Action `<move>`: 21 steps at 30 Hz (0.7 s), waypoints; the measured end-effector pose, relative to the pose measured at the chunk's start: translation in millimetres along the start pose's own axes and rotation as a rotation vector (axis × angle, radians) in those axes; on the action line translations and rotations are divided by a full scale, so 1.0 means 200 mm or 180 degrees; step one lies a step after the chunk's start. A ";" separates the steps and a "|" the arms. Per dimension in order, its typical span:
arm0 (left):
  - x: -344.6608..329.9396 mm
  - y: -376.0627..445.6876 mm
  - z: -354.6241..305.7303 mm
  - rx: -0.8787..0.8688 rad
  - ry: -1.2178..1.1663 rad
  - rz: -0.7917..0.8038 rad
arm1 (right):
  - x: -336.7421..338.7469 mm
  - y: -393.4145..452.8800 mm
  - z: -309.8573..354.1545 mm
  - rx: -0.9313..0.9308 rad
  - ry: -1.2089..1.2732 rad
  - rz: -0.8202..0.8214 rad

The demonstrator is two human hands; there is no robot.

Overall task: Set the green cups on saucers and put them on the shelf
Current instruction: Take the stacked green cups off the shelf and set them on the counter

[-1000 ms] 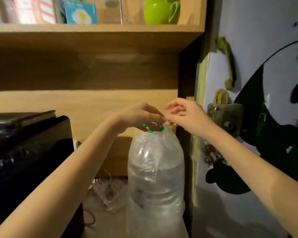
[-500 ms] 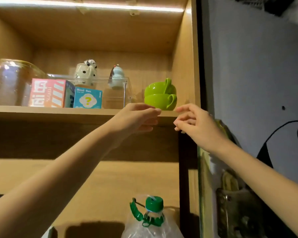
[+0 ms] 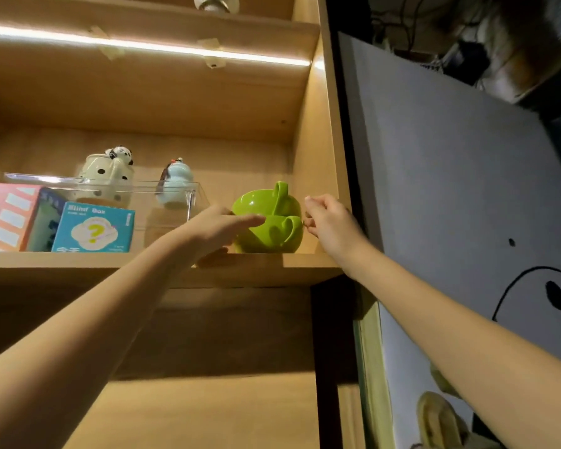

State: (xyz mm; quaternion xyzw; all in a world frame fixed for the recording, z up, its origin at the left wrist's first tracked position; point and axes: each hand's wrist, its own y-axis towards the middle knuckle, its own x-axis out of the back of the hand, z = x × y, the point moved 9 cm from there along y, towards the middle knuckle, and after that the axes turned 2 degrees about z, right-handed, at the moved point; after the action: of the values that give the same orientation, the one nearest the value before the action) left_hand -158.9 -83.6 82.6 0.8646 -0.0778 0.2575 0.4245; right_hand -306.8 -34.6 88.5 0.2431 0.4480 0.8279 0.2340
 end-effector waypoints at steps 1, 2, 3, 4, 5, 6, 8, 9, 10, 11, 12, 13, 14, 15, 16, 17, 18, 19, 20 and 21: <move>-0.03 0.03 0.02 0.0011 0.0097 0.0007 | -0.01 0.01 -0.03 -0.0060 0.0072 0.0014; -0.05 0.05 0.04 0.0026 0.0187 -0.0002 | -0.01 0.01 -0.04 -0.0107 0.0129 0.0035; -0.07 0.06 0.05 0.0035 0.0225 -0.0007 | -0.01 0.02 -0.06 -0.0166 0.0143 0.0075; -0.09 0.08 0.06 0.0078 0.0205 -0.0004 | -0.02 0.03 -0.06 -0.0261 0.0115 0.0162; -0.10 0.09 0.06 0.0132 0.0082 0.0031 | -0.03 0.03 -0.08 -0.0390 0.0066 0.0300; -0.10 0.09 0.07 0.0214 -0.0079 0.0063 | -0.05 0.04 -0.09 -0.0541 0.0040 0.0473; -0.10 0.11 0.08 0.0339 -0.0224 0.0075 | -0.08 0.03 -0.09 -0.0794 0.0194 0.0772; -0.09 0.11 0.09 0.0356 -0.0247 0.0054 | -0.09 0.02 -0.09 -0.0891 0.0339 0.0843; -0.08 0.11 0.09 0.0358 -0.0251 0.0025 | -0.10 0.02 -0.08 -0.0957 0.0456 0.0859; -0.07 0.11 0.09 0.0368 -0.0235 -0.0003 | -0.10 0.01 -0.08 -0.0991 0.0518 0.0859; -0.06 0.10 0.10 0.0409 -0.0200 -0.0020 | -0.10 0.00 -0.08 -0.1003 0.0527 0.0859; -0.05 0.10 0.11 0.0479 -0.0177 -0.0030 | -0.10 -0.01 -0.07 -0.0994 0.0523 0.0858; -0.04 0.09 0.11 0.0540 -0.0186 -0.0052 | -0.10 -0.02 -0.07 -0.0970 0.0513 0.0858; -0.03 0.08 0.11 0.0566 -0.0213 -0.0077 | -0.10 -0.03 -0.06 -0.0940 0.0503 0.0858; -0.02 0.08 0.11 0.0564 -0.0236 -0.0095 | -0.09 -0.04 -0.06 -0.0909 0.0495 0.0851; -0.02 0.08 0.11 0.0562 -0.0232 -0.0083 | -0.09 -0.04 -0.06 -0.0879 0.0488 0.0847; -0.02 0.07 0.10 0.0547 -0.0233 -0.0065 | -0.09 -0.05 -0.05 -0.0851 0.0479 0.0843; -0.02 0.06 0.08 0.0479 -0.0245 -0.0072 | -0.08 -0.07 -0.05 -0.0834 0.0466 0.0837; -0.02 0.05 0.07 0.0387 -0.0276 -0.0087 | -0.08 -0.08 -0.04 -0.0832 0.0450 0.0825; -0.01 0.04 0.06 0.0304 -0.0296 -0.0113 | -0.08 -0.09 -0.03 -0.0832 0.0415 0.0808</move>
State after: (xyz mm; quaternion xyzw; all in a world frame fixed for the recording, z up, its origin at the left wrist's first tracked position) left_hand -160.0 -97.7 80.9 0.8961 -0.0697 0.2129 0.3832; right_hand -296.1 -39.4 66.9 0.2110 0.3167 0.9159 0.1277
